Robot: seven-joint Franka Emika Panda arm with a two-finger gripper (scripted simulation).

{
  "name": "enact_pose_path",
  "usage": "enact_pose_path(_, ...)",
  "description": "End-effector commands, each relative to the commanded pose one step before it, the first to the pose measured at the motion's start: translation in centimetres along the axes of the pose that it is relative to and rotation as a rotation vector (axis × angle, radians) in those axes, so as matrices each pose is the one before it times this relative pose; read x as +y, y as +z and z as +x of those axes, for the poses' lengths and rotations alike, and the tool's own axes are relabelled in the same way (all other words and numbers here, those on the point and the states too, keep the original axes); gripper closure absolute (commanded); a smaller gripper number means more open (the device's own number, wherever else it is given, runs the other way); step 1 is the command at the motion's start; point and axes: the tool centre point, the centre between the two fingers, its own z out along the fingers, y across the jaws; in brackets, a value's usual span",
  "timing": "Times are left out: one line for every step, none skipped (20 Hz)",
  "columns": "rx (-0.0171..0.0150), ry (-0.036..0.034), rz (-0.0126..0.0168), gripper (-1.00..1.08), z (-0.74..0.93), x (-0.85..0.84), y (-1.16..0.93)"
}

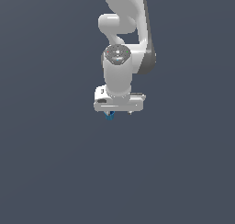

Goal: Pick up the object and move it to a goal position.

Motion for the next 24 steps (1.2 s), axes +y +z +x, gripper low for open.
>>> enact_pose_path(0.00000,0.00000,0.00000,-0.92,0.000,0.001,0.000)
enact_pose_path(-0.00032,0.00091,-0.00015,-0.92,-0.018,0.060,-0.007)
enact_pose_path(-0.00121,0.00348,-0.00053,-0.92,-0.046,0.223,-0.004)
enact_pose_path(-0.00186,0.00537,-0.00079,-0.92,-0.079,0.345,-0.015)
enact_pose_path(-0.00263,0.00763,-0.00108,-0.92,-0.109,0.483,-0.020)
enact_pose_path(-0.00337,0.00988,-0.00132,-0.92,-0.139,0.613,-0.028)
enact_pose_path(-0.00370,0.01106,-0.00136,-0.92,-0.149,0.665,-0.033)
enact_pose_path(-0.00301,0.00923,-0.00104,-0.92,-0.117,0.532,-0.030)
enact_pose_path(-0.00226,0.00718,-0.00072,-0.92,-0.083,0.390,-0.027)
enact_pose_path(-0.00150,0.00507,-0.00044,-0.92,-0.049,0.251,-0.022)
enact_pose_path(-0.00067,0.00258,-0.00016,-0.92,-0.017,0.102,-0.016)
enact_pose_path(0.00000,0.00000,0.00000,-0.92,0.015,-0.024,0.008)
enact_pose_path(0.00084,-0.00288,0.00024,-0.92,0.011,-0.117,0.004)
enact_pose_path(0.00052,-0.00312,0.00002,-0.92,-0.005,-0.047,0.033)
enact_pose_path(0.00037,-0.00370,-0.00012,-0.92,-0.027,0.004,0.048)
enact_pose_path(0.00033,-0.00451,-0.00022,-0.92,-0.045,0.041,0.066)
enact_pose_path(0.00040,-0.00572,-0.00029,-0.92,-0.058,0.054,0.083)
enact_pose_path(0.00054,-0.00711,-0.00033,-0.92,-0.069,0.053,0.101)
enact_pose_path(0.00071,-0.00859,-0.00036,-0.92,-0.078,0.047,0.119)
enact_pose_path(0.00086,-0.00995,-0.00040,-0.92,-0.089,0.045,0.136)
enact_pose_path(0.00098,-0.01123,-0.00045,-0.92,-0.100,0.045,0.152)
enact_pose_path(0.00106,-0.01235,-0.00050,-0.92,-0.112,0.050,0.166)
enact_pose_path(0.00114,-0.01356,-0.00057,-0.92,-0.128,0.056,0.182)
enact_pose_path(0.00122,-0.01475,-0.00063,-0.92,-0.143,0.062,0.198)
